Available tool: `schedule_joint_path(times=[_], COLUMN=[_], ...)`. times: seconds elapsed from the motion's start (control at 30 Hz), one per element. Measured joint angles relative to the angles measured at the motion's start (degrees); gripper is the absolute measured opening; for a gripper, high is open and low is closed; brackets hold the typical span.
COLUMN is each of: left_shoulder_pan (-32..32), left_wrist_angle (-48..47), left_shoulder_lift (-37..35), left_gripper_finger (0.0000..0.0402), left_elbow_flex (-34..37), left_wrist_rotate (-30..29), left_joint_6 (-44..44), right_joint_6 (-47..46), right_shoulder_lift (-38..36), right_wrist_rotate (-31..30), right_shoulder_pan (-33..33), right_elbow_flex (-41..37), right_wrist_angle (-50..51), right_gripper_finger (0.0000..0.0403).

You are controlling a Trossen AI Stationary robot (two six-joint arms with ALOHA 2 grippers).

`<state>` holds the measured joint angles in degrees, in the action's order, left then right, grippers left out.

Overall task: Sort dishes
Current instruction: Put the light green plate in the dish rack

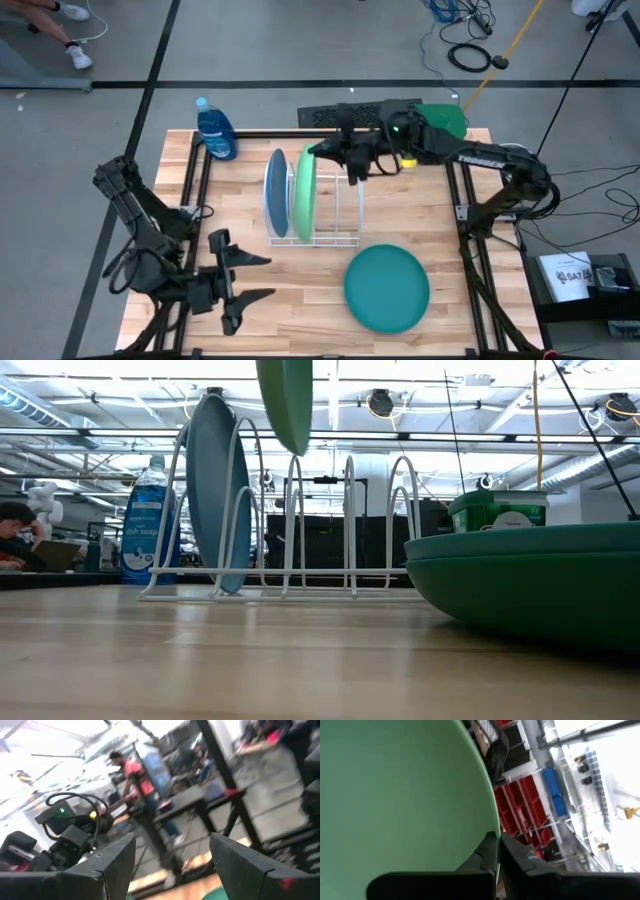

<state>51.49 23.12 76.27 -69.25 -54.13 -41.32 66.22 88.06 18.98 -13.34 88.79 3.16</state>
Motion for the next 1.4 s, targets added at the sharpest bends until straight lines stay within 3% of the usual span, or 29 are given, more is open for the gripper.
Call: schedule_joint_path(times=[0.2,0.57,1.03,1.4], left_shoulder_pan=[-0.9,-0.8,-0.8,-0.9], left_wrist_angle=[-2.7,-3.2,-3.4,-5.7], left_shoulder_lift=[0.0,0.0,0.0,0.0], left_gripper_finger=[0.0253,0.0253,0.0253,0.0253], left_elbow_flex=[0.0,0.0,0.0,0.0], left_wrist_rotate=[-2.7,-7.3,-8.1,-8.2], left_joint_6=[0.4,2.0,2.0,3.5], right_joint_6=[-2.7,-4.5,-7.4,-10.4], right_shoulder_lift=[4.2,4.1,6.9,8.1], right_wrist_rotate=[9.7,15.4,17.2,16.9], right_shoulder_pan=[-4.8,-5.4,-8.4,-10.0], right_elbow_flex=[-0.1,-0.1,-0.1,-0.1], right_wrist_angle=[-3.7,-12.6,-6.9,6.5], right_gripper_finger=[0.0000,0.0000,0.0000,0.0020])
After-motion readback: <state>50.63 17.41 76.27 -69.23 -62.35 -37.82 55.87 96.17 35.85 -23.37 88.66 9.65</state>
